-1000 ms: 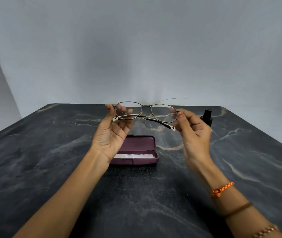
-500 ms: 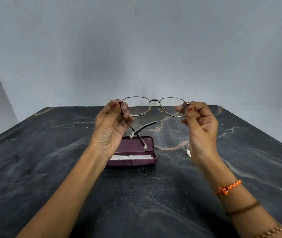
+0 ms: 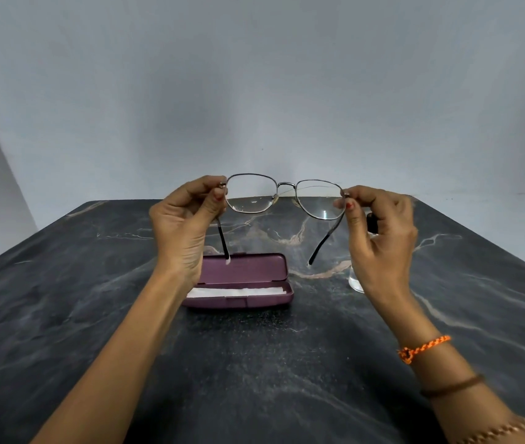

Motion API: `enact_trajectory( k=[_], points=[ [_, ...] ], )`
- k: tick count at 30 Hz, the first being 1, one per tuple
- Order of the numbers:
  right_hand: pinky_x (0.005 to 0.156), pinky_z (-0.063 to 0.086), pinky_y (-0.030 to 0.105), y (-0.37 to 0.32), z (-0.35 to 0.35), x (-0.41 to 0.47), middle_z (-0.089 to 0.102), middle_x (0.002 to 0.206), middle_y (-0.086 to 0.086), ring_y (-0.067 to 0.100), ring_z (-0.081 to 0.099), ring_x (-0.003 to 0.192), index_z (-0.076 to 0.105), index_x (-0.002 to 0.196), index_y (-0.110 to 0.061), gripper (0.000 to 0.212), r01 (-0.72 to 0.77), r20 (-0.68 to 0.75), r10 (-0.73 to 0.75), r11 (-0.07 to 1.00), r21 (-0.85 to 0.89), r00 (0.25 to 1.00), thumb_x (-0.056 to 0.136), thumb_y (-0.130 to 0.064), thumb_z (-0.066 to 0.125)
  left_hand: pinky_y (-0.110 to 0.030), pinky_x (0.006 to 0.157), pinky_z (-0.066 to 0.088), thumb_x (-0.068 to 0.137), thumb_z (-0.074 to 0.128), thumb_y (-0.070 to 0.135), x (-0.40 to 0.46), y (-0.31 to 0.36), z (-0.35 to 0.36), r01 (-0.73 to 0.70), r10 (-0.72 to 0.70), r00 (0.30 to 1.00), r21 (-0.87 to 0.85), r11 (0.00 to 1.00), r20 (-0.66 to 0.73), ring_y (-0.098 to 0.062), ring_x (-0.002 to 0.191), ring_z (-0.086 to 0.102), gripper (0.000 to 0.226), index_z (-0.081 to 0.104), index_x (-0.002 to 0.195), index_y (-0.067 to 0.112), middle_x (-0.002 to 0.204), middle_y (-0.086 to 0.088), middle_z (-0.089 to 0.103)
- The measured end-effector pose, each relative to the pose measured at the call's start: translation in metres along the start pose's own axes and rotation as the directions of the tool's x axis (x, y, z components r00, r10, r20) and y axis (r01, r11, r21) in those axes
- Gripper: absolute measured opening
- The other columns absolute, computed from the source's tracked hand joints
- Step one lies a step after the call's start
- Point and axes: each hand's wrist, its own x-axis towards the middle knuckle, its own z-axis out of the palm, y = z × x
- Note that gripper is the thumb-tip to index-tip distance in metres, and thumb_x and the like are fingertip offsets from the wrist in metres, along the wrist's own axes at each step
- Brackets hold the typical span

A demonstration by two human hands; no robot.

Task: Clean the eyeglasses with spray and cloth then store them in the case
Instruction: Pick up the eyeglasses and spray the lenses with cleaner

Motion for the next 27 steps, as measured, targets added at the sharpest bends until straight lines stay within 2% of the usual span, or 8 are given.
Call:
enact_trajectory(
  k=[2,4,6,9,12,14,18,27],
  points=[
    [0.073,0.047,0.046,-0.001,-0.001,0.001,0.057,0.089,-0.011,0.007,0.044,0.087,0.069,0.092,-0.006,0.025,0.006,-0.019,-0.006,0.999,-0.038,1.0,0.087,-0.024,0.051,-0.016,0.066,0.054,0.06,0.071,0.021,-0.001,0.001,-0.001,-0.084,0.078,0.995,0.09,0.992,0.061,-0.002,0.065,0.063,0.012,0.074,0.07,0.027,0.068,0.014,0.071],
    [0.072,0.046,0.05,0.0,-0.002,0.001,0.054,0.088,-0.015,0.012,0.043,0.089,0.069,0.092,-0.006,0.021,0.021,-0.04,-0.024,0.997,-0.079,0.999,0.087,-0.019,0.053,-0.016,0.069,0.054,0.065,0.068,0.014,-0.001,0.004,-0.002,-0.179,0.153,0.978,0.192,0.965,0.139,-0.002,0.071,0.066,0.017,0.073,0.073,0.027,0.071,0.016,0.072],
    [0.076,0.041,0.039,0.003,-0.003,0.002,0.054,0.086,-0.017,0.012,0.042,0.089,0.069,0.093,-0.007,0.018,0.028,-0.064,-0.036,0.992,-0.12,0.997,0.086,-0.016,0.055,-0.014,0.071,0.053,0.068,0.068,0.007,-0.002,0.006,-0.002,-0.277,0.22,0.953,0.304,0.911,0.208,-0.001,0.075,0.066,0.021,0.071,0.079,0.025,0.074,0.019,0.071],
    [0.075,0.025,0.023,0.009,-0.005,0.003,0.067,0.085,-0.001,0.012,0.042,0.091,0.069,0.094,-0.009,0.017,0.031,-0.063,-0.044,0.981,-0.19,0.997,0.086,-0.016,0.055,-0.012,0.071,0.053,0.071,0.07,-0.003,-0.005,0.008,-0.003,-0.415,0.311,0.904,0.429,0.802,0.293,0.001,0.076,0.065,0.024,0.066,0.088,0.014,0.078,0.025,0.069],
    [0.075,0.021,0.02,0.014,-0.007,0.004,0.07,0.085,0.001,0.016,0.046,0.093,0.069,0.094,-0.01,0.019,0.052,-0.05,-0.065,0.971,-0.232,0.997,0.087,-0.018,0.054,-0.012,0.07,0.053,0.07,0.071,-0.001,-0.007,0.01,-0.002,-0.508,0.356,0.857,0.496,0.704,0.373,0.001,0.075,0.065,0.024,0.065,0.09,0.01,0.078,0.028,0.066],
    [0.076,0.022,0.021,0.014,-0.008,0.005,0.071,0.084,0.0,0.019,0.048,0.093,0.069,0.095,-0.01,0.019,0.053,-0.055,-0.067,0.972,-0.23,0.996,0.087,-0.018,0.054,-0.011,0.07,0.052,0.07,0.071,-0.002,-0.008,0.01,-0.002,-0.561,0.376,0.824,0.515,0.648,0.425,0.003,0.075,0.064,0.023,0.065,0.089,0.008,0.08,0.018,0.066],
    [0.072,0.021,0.02,0.015,-0.01,0.006,0.071,0.086,0.001,0.029,0.053,0.089,0.068,0.096,-0.011,0.017,0.029,-0.092,-0.054,0.967,-0.254,0.994,0.085,-0.017,0.058,-0.012,0.067,0.053,0.07,0.07,0.002,-0.01,0.008,0.004,-0.6,0.4,0.796,0.51,0.617,0.454,0.005,0.073,0.063,0.018,0.065,0.087,0.005,0.081,-0.001,0.065],
    [0.086,0.029,0.02,0.027,-0.01,0.007,0.06,0.106,-0.011,0.008,0.037,0.102,0.063,0.111,-0.016,0.024,-0.182,-0.102,0.173,0.979,-0.092,0.98,0.087,-0.018,0.058,-0.023,0.064,0.057,0.068,0.069,0.002,-0.009,-0.003,0.018,-0.563,0.373,0.821,0.5,0.658,0.432,-0.011,0.067,0.065,0.015,0.068,0.083,0.0,0.077,-0.006,0.066]
  ],
)
